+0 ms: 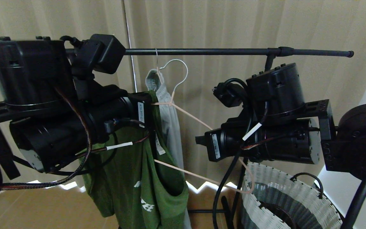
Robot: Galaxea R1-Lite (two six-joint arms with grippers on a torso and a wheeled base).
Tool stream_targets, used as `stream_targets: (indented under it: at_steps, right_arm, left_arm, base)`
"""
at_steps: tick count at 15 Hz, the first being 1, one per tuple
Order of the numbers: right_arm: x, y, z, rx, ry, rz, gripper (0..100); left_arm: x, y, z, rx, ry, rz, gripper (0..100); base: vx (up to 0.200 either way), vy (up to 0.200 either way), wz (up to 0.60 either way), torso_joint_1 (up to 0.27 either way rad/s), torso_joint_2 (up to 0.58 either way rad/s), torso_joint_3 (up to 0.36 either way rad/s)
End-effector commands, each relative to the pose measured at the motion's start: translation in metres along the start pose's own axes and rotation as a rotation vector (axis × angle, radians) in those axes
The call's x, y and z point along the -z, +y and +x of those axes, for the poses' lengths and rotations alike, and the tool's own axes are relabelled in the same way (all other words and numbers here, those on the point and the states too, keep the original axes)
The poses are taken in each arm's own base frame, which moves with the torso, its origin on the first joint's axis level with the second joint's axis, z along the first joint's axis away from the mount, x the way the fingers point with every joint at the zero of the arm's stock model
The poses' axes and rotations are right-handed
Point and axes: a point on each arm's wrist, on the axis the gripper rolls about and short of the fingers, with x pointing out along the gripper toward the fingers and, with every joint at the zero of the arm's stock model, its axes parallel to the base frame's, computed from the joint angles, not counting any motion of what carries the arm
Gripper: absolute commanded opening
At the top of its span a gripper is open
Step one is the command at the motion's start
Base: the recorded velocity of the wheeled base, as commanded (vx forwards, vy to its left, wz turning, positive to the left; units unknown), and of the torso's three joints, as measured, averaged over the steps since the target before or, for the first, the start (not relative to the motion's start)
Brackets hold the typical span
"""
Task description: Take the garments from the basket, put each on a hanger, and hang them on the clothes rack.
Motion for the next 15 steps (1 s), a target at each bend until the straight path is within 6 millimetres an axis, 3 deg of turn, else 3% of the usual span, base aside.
stream_targets:
  at_steps: [1,5,10,15]
  right_arm:
    - [0.001,0.000,0.002,0.001,0.006,0.010,0]
    - [0.005,-0.002,0.013,0.016,0.029,0.037,0]
    - [0.000,-0.001,0.013,0.025,-0.001,0.041,0]
    - [-0.009,-0.001,0.006,0.042,-0.047,0.045,0]
  left_arm:
    - [-0.005,-0.006,-0.008,0.057,-0.023,-0.002,0]
    - [-0.011,-0.007,-0.024,0.231,-0.059,-0.002,0]
    - [0.007,-0.005,-0.035,0.285,-0.018,0.079,0]
    - [0.012,-0.002,-0.043,0.281,-0.009,0.080,0]
  base:
    - [0.000,0.000,0.00,0.000,0.00,0.000]
    - [0.000,0.000,0.00,0.000,0.00,0.000]
    - [0.000,0.000,0.00,0.000,0.00,0.000]
    - [0.000,0.000,0.00,0.000,0.00,0.000]
